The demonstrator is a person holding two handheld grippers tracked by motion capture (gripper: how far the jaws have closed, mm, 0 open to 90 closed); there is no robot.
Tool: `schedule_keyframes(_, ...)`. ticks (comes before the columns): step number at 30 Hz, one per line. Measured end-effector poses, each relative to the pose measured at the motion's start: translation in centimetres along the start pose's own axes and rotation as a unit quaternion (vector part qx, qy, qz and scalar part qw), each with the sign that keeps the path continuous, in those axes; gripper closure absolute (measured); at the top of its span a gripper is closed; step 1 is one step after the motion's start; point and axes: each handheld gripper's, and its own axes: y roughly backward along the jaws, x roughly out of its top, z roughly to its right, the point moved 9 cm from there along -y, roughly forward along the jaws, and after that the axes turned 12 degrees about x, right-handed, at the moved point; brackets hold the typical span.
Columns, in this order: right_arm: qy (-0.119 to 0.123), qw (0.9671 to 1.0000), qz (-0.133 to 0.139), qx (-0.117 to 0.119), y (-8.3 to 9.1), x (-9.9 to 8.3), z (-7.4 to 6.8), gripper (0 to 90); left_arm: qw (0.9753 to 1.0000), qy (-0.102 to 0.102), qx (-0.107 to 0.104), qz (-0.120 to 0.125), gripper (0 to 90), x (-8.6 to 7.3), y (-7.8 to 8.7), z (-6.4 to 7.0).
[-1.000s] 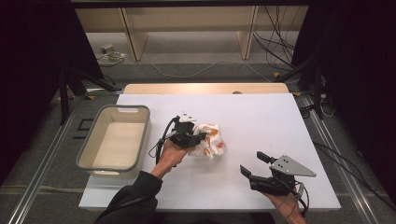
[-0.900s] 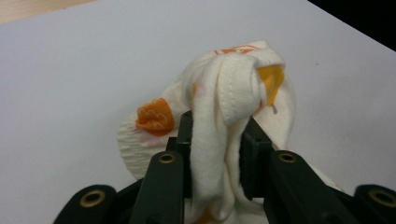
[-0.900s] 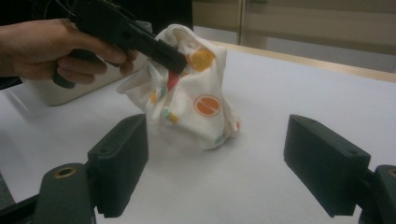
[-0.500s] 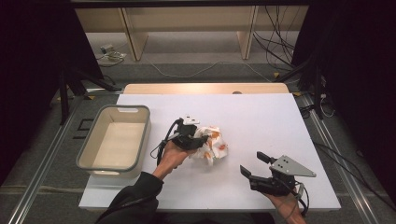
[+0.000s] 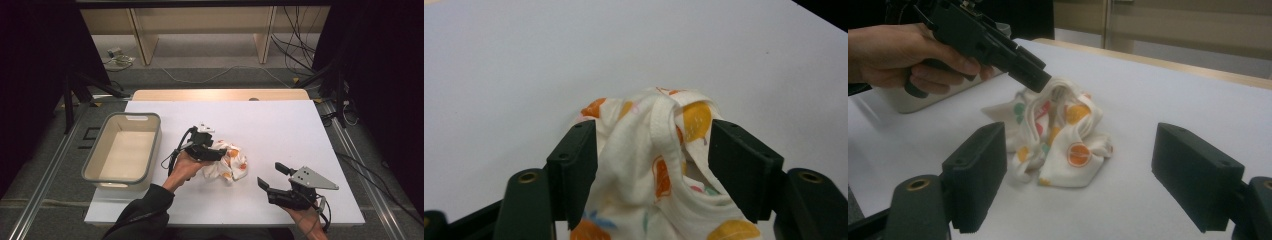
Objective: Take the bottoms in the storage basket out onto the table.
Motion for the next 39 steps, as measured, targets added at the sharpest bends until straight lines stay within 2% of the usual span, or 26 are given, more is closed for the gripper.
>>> schedule_keyframes(7,0.002,1.0000,0.001,0.000,0.0,0.0,0.0,22.8,1.0000,0.000,-0.004,0.007,28.9,0.3,0.4,-0.1)
schedule_keyframes(18,0.001,1.0000,0.001,0.000,0.1,0.0,0.0,22.8,0.9995,-0.008,-0.024,0.017,24.8,0.4,1.4,0.0)
schedule_keyframes(31,0.000,1.0000,0.001,0.001,0.1,0.0,-0.1,22.8,0.9980,-0.014,-0.040,0.047,21.6,0.5,3.1,-0.2)
schedule_keyframes(39,-0.001,1.0000,0.002,0.002,0.1,0.0,-0.1,22.8,0.9961,-0.009,-0.053,0.069,20.5,0.4,4.1,-0.5)
